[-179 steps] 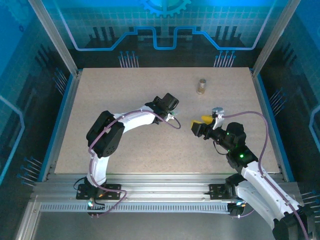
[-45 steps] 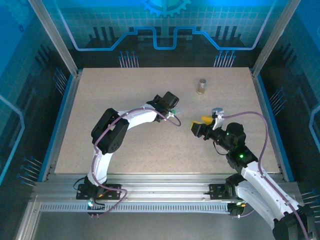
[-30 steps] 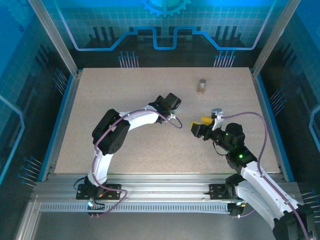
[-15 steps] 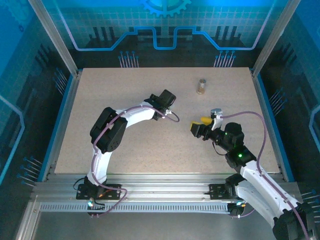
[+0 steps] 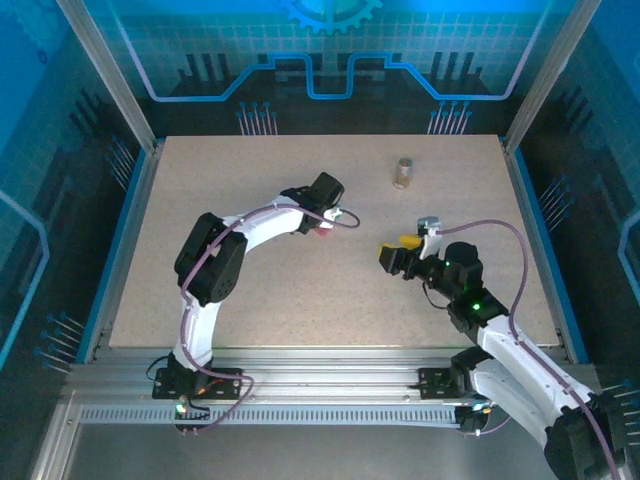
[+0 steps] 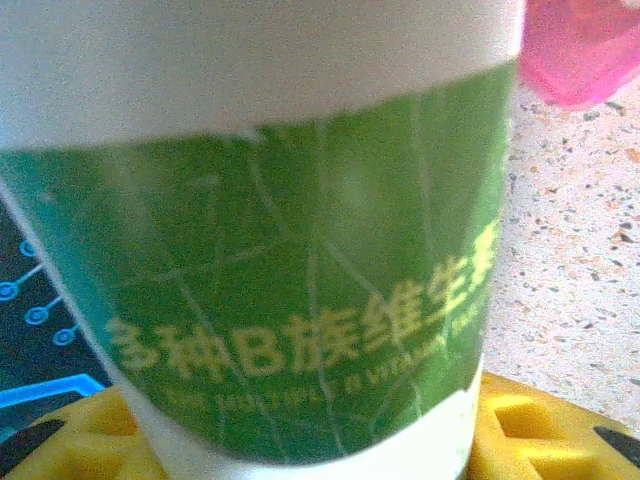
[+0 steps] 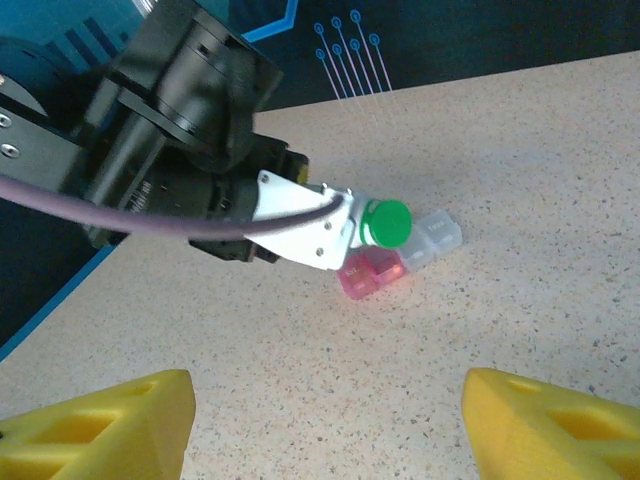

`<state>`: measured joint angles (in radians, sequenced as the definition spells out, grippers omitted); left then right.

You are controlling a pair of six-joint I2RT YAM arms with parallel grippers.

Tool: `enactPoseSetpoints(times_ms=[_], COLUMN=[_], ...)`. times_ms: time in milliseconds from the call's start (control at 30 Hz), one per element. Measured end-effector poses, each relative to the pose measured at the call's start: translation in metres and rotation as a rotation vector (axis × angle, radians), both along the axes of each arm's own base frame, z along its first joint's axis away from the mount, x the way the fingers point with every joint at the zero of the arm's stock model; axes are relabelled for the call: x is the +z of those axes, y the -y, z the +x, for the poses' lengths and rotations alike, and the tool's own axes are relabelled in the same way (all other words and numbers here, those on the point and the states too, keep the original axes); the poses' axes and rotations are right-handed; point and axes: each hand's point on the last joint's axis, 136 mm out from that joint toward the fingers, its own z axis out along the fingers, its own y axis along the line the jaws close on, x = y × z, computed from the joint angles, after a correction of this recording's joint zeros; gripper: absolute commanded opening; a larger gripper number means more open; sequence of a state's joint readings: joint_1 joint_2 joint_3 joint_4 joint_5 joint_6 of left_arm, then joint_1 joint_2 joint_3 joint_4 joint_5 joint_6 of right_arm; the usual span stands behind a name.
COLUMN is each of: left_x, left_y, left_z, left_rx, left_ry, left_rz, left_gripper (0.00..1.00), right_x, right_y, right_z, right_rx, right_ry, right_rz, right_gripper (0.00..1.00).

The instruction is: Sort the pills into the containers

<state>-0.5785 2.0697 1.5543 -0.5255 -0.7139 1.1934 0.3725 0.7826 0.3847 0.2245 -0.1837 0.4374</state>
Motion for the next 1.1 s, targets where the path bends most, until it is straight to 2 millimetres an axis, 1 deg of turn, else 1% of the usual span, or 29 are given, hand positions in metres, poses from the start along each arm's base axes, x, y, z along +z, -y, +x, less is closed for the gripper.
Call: enactPoseSetpoints(times_ms=[133, 233, 300, 367, 433, 500, 567, 700, 800, 867, 1000, 1100], left_x=[0.015, 0.037, 0.055, 0.076, 0.099, 0.12, 0.132, 0.139, 0.144, 0.152, 0.165, 0.161], left_y=[0.008, 0.02, 0.032, 0.048, 0.066, 0.085, 0.1, 0.115, 0.118, 0.118, 0.117, 0.115], left_z=[-0.006, -0.017, -0.032, -0.051, -0.076, -0.101, -0.117, -0.135, -0.149, -0.159, -0.173, -0.181], left_rx=[0.076, 0.128, 0.146, 0.127, 0.061, -0.029, -0.11, -0.205, -0.266, -0.309, -0.384, -0.402], left_ry=[0.026, 0.058, 0.073, 0.077, 0.062, 0.024, -0.022, -0.093, -0.12, -0.126, -0.121, -0.133], left_rz=[-0.182, -0.382, -0.579, -0.814, -1.058, -1.27, -1.402, -1.526, -1.57, -1.597, -1.634, -1.641], left_gripper=[0.0, 0.0, 0.0, 0.0, 0.0, 0.0, 0.0, 0.0, 0.0, 0.0, 0.0, 0.0], right_x=[-0.005, -0.007, -0.009, -0.007, 0.001, 0.019, 0.038, 0.081, 0.106, 0.121, 0.137, 0.14], right_y=[-0.001, -0.002, -0.002, -0.002, -0.005, -0.01, -0.018, -0.043, -0.062, -0.074, -0.098, -0.116], right_z=[0.004, 0.005, 0.004, 0.004, 0.003, 0.003, 0.001, -0.007, -0.014, -0.019, -0.033, -0.042], right_rx=[0.0, 0.001, 0.004, 0.01, 0.028, 0.064, 0.114, 0.298, 0.448, 0.541, 0.705, 0.808], right_ry=[-0.012, -0.016, -0.021, -0.021, -0.003, 0.038, 0.088, 0.216, 0.289, 0.335, 0.38, 0.371], right_rz=[-0.005, -0.01, -0.02, -0.028, -0.029, -0.023, -0.017, -0.009, -0.018, -0.032, -0.071, -0.119], right_gripper=[0.72, 0.72, 0.7, 0.68, 0.66, 0.64, 0.61, 0.57, 0.53, 0.49, 0.49, 0.49])
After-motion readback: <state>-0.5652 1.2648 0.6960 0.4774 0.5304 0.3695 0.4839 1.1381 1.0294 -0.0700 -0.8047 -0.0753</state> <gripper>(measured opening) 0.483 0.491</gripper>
